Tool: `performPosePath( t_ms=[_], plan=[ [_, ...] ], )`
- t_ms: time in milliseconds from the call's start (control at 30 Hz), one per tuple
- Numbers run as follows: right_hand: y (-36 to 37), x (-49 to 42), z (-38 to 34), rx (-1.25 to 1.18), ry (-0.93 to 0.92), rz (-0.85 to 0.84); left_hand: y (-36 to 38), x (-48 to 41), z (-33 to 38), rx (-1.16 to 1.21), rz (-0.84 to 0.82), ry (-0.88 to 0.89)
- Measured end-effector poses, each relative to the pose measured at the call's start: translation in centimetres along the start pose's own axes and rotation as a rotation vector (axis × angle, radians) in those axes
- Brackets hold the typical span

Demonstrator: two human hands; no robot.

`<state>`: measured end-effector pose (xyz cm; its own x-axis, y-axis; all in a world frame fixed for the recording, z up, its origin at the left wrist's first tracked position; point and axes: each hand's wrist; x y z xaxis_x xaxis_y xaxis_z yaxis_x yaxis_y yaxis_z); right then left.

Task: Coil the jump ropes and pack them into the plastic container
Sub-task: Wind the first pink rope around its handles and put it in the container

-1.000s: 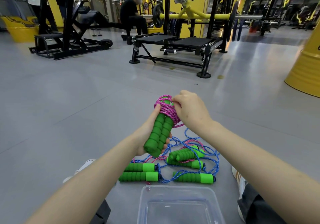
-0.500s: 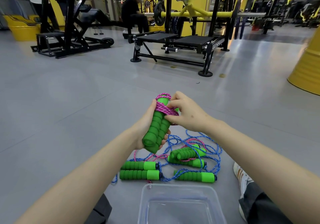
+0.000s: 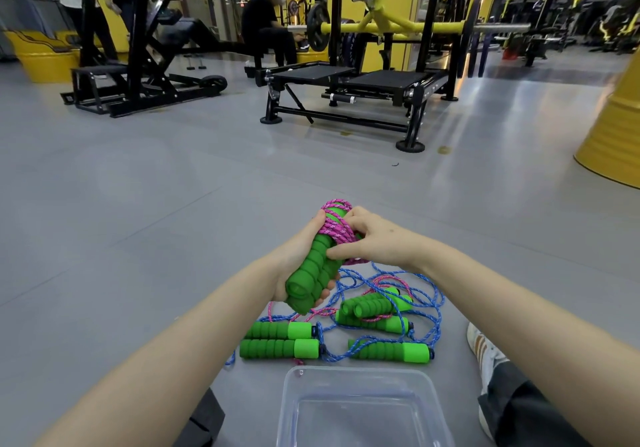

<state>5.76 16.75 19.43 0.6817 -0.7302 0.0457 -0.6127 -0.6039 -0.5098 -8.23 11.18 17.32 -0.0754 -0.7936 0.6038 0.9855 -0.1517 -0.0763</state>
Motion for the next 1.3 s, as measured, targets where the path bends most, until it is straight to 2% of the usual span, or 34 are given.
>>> performPosePath(
  t_ms=[233,367,533,700,767,867,1033,1133,1300],
  plan=[
    [0.0,-0.8,0.1,0.107,-0.219,0.199,-0.1,0.1,0.5,0.067,-0.007,0.009],
    [0.8,-1.3,0.4,-0.051,-0.192,0.302,-0.4,0.1,0.4,0.072,-0.013,-0.011],
    [0.3,-0.9,-0.2,-0.348,-0.082,0.187,-0.7,0.5,0.8,0.056,-0.016,-0.013],
    [0.1,-0.7,0.5,-0.367,0.011,0.024,-1.0,0.4,0.6,0.009,-0.002,-0.022],
    [0.3,-0.7,0.4,-0.376,0.069,0.048,-1.0,0.3,0.4,-0.003,0.003,-0.027],
    [1.0,-0.9,0.6,-0.284,0.130,0.136,-0.8,0.3,0.3,-0.025,-0.015,-0.052],
    [1.4,-0.9,1.5,0.080,0.058,0.102,-0.2,0.1,0.2,-0.013,-0.050,-0.053],
    [1.2,-0.9,1.4,0.235,-0.062,0.144,-0.3,0.2,0.4,-0.022,-0.049,-0.044],
    [0.6,-1.0,1.8,0.346,-0.344,0.223,-1.0,0.9,0.9,-0.019,-0.060,-0.093]
  ],
)
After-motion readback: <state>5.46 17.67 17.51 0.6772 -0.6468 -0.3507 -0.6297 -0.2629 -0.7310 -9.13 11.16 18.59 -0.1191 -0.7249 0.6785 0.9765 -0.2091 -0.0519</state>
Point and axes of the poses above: each hand's wrist, its own x-axis away from the middle knuckle, its own y-axis out of the palm, z = x × y, and after that the axes turned 12 degrees about -x, right-handed
